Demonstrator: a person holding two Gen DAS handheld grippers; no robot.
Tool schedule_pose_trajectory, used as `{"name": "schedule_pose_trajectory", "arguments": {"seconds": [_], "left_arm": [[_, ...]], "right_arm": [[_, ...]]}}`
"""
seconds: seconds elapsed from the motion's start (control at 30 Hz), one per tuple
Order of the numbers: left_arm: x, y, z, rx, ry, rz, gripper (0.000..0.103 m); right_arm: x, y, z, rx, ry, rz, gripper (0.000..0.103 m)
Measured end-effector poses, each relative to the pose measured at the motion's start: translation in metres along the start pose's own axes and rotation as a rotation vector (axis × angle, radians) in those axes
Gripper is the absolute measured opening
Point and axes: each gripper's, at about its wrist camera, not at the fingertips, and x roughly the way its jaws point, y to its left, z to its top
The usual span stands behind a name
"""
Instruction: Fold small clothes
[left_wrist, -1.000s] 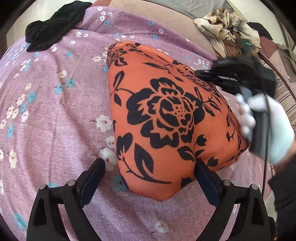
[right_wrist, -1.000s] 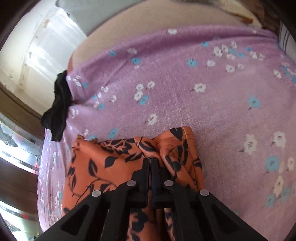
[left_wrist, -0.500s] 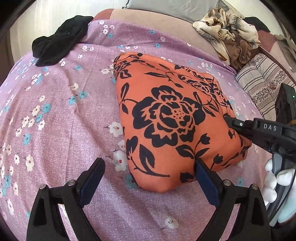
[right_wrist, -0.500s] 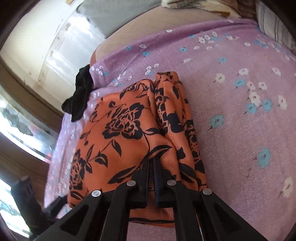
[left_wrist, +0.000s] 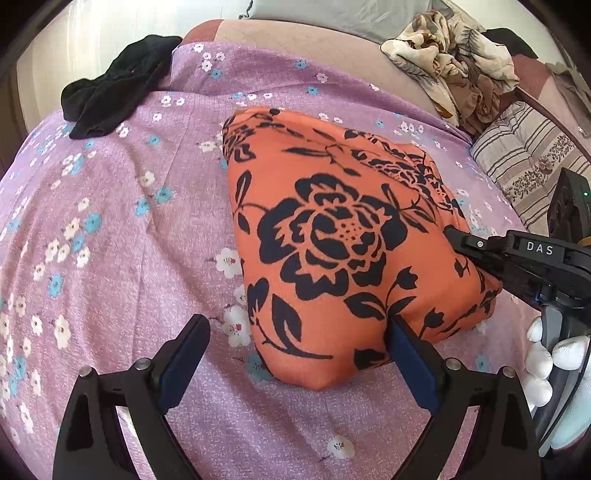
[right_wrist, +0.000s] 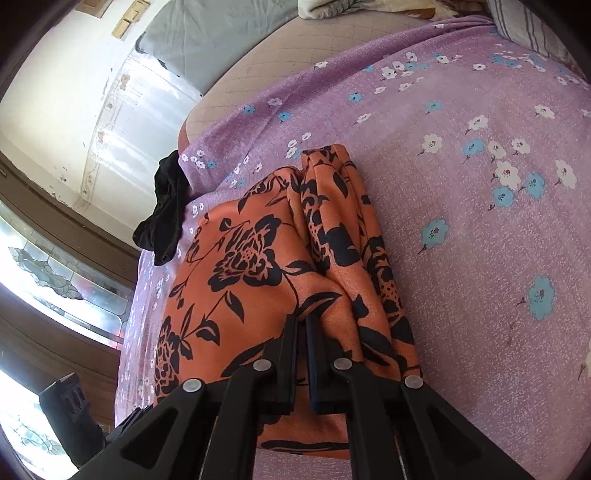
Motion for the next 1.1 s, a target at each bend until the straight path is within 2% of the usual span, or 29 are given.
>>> {"name": "schedule_pose_trajectory", "arguments": {"seconds": [0.13, 0.3, 0.4, 0.47, 0.53, 0.83, 1.1], "left_arm": [[-0.016, 0.002, 0.007, 0.005, -0.062, 0.009, 0.096], [-0.031, 0.019, 0.018, -0.023, -0.121, 0.064, 0.096], [-0.019, 0.032, 0.019, -0.075, -0.085, 0.113, 0.099], [-0.007, 0.037, 0.017, -0.123, -0.051, 0.083, 0.100], [-0.006, 0.038, 0.013, -0.164, -0.062, 0.072, 0.100], [-0.006, 0.037, 0.011, -0.158, -0.025, 0.069, 0.101], [-0.006, 0.030, 0.010, -0.166, -0.009, 0.149, 0.103]], "right_arm": [[0.001, 0.002, 0.001, 0.001, 0.002, -0.009, 0.007], [0.002, 0.001, 0.001, 0.008, 0.000, -0.004, 0.007], [0.001, 0.002, 0.000, 0.001, -0.006, -0.009, 0.007], [0.001, 0.004, 0.000, -0.009, -0.010, -0.018, 0.007], [0.001, 0.006, -0.002, -0.023, -0.018, -0.027, 0.007], [-0.001, 0.007, -0.007, -0.021, -0.042, -0.031, 0.007], [-0.002, 0.002, -0.009, 0.048, -0.057, -0.009, 0.007]]}}
